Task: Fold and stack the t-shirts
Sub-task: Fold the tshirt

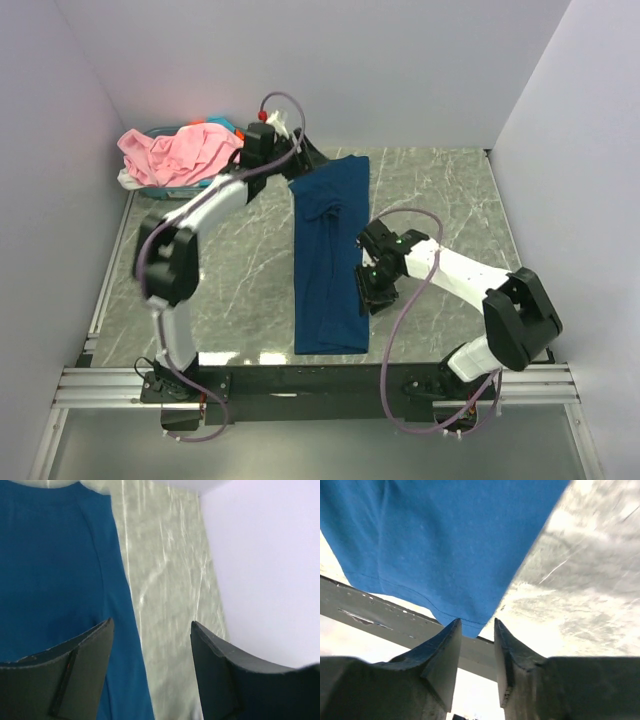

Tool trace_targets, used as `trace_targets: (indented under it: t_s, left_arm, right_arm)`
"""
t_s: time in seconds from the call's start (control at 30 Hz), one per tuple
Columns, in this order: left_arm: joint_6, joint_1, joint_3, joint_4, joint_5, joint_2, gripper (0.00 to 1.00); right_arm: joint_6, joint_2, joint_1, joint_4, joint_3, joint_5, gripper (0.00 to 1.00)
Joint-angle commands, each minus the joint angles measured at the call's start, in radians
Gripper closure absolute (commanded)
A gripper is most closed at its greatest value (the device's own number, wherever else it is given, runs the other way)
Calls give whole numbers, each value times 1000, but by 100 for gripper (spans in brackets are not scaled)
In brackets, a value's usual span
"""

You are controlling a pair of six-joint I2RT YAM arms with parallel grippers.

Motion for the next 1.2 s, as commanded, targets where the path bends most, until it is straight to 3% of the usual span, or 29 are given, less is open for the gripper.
trace_targets:
  t_s: [0.0, 0.3, 0.5, 0.77, 1.17]
  left_arm:
    - [106, -85, -276, -91, -166, -262, 31]
    - [28, -303, -816, -229, -332, -686, 32]
    - [-96, -379, -1037, -256, -325, -869, 32]
    - [-60, -438, -1116, -249, -188, -825, 31]
    - [-55, -485, -1110, -236, -143, -665, 32]
  right_arm:
    - [53, -81, 21, 73, -63, -17, 59]
    - [102, -158, 102, 172, -223, -64, 58]
    - [112, -153, 145, 191, -251, -60, 57]
    - [145, -102, 183, 197, -223, -57, 57]
    - [139, -3, 223, 154, -173, 20, 57]
